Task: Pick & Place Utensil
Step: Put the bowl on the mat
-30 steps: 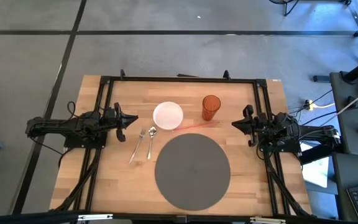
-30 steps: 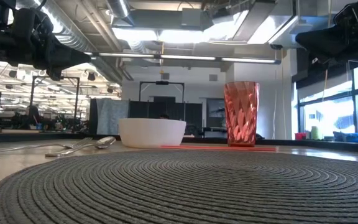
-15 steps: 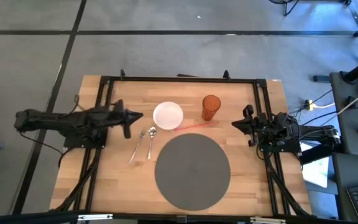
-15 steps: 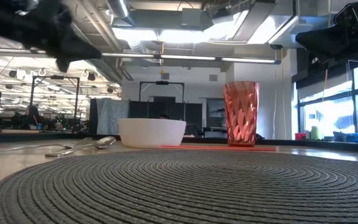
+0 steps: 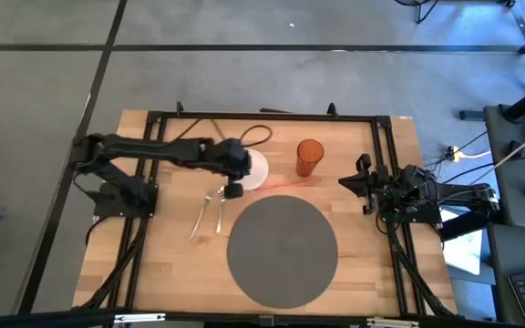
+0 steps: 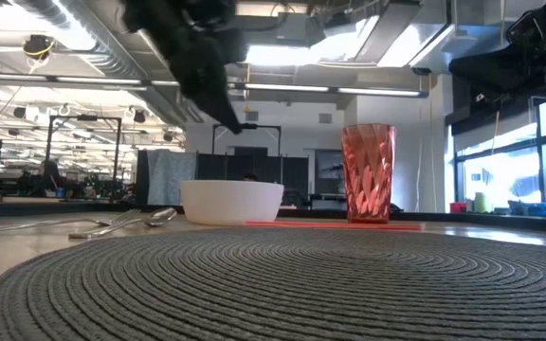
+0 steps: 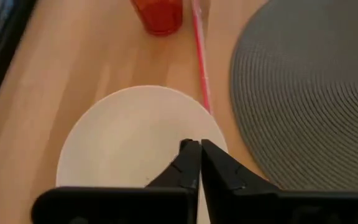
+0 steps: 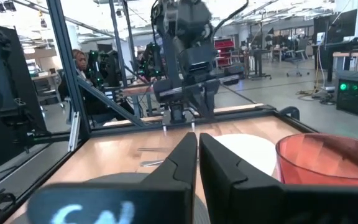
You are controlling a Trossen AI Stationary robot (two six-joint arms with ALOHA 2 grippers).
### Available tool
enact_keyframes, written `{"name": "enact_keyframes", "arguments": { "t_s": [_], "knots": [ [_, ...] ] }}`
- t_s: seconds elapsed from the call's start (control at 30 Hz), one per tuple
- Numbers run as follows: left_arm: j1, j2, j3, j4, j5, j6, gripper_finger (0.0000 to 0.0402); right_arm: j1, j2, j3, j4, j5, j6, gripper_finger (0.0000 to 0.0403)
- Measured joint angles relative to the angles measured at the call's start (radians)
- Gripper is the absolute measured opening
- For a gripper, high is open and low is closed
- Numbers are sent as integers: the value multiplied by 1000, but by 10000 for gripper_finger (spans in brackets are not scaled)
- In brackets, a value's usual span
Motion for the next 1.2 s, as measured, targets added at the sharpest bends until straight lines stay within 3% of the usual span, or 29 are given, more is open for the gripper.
{"name": "enact_keyframes", "arguments": {
  "t_s": [0.2,0.47,0.6,0.73,1.2],
  "knots": [
    [1,104,128,-159,-12,61,73,0,0,0,2,0,-22,20],
    [-29,139,135,-198,40,12,198,0,0,0,3,0,-50,20],
    [-51,173,134,-205,29,-30,236,0,0,0,3,0,-56,20],
    [-65,218,134,-208,-34,-32,250,0,0,0,12,-1,-95,20],
    [-48,310,134,-221,-58,-73,251,0,0,0,11,-1,-104,20]
  ]
}}
